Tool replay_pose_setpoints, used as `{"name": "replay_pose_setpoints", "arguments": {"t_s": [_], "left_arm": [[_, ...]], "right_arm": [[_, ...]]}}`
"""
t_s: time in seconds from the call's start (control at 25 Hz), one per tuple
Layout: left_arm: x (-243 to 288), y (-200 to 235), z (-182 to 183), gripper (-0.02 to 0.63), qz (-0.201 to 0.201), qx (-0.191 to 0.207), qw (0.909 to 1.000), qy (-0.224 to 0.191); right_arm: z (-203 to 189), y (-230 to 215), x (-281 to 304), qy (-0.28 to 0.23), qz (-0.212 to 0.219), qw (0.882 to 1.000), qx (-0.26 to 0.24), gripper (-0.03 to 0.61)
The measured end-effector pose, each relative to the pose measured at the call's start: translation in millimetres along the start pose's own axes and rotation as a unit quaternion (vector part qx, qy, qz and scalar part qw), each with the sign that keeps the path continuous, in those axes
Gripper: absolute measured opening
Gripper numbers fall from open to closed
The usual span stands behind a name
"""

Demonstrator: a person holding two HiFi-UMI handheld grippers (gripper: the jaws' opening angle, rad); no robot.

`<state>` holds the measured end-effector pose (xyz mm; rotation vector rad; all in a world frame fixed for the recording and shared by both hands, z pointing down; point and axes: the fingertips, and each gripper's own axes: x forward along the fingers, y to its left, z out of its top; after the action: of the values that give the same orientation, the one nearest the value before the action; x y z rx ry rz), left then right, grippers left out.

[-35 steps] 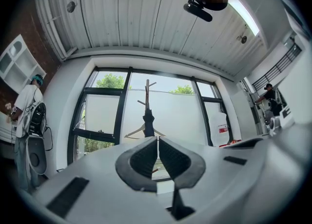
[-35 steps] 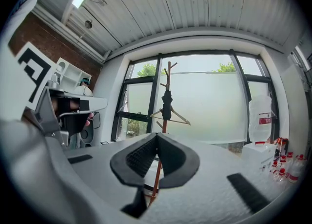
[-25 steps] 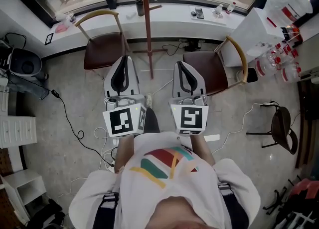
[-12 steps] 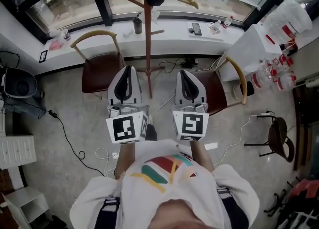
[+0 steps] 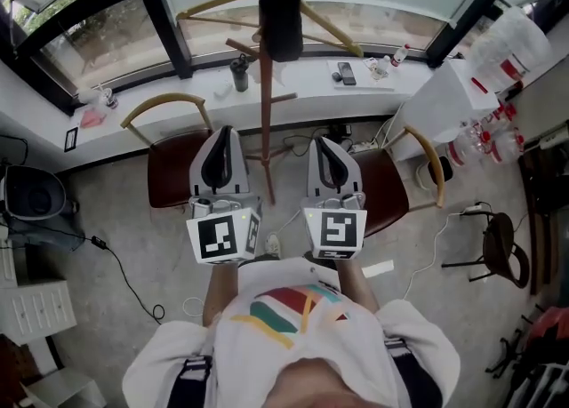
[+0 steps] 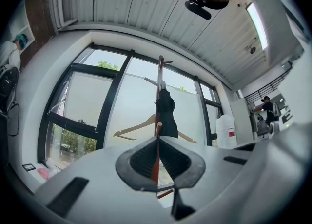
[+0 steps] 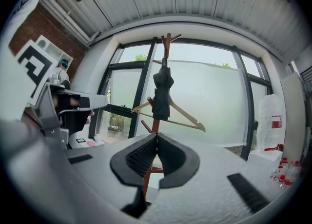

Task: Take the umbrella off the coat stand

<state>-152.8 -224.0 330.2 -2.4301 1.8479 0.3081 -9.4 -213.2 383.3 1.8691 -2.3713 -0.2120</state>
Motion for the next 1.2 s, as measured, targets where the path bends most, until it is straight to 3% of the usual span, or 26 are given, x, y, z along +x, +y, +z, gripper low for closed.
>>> {"name": "replay_pose_setpoints", "arguments": {"t_s": [0.4, 0.76, 0.92, 1.2], "left_arm": [[39.3, 7.7, -11.7, 0.009, -0.018, -0.005, 0.9998, 0.002], [67.1, 1.3, -11.5, 0.009, 0.008, 0.008, 0.9999, -0.003], [80.4, -8.0, -19.8, 0.009, 0.013, 0.009, 0.9998, 0.014], [84.9, -13.3, -27.9, 0.009, 0.019, 0.017, 0.9996, 0.015]], "right_arm": [[10.2, -12.8, 47.6, -0.021, -0.014, 1.000, 0.008, 0.000], [25.4, -16.4, 73.7, -0.037, 0.033, 0.999, 0.008, 0.000], [26.2, -21.8, 81.3, -0.037, 0.049, 0.998, 0.013, 0.000], [19.5, -37.0, 90.6, -0.040, 0.047, 0.998, 0.023, 0.000]]}}
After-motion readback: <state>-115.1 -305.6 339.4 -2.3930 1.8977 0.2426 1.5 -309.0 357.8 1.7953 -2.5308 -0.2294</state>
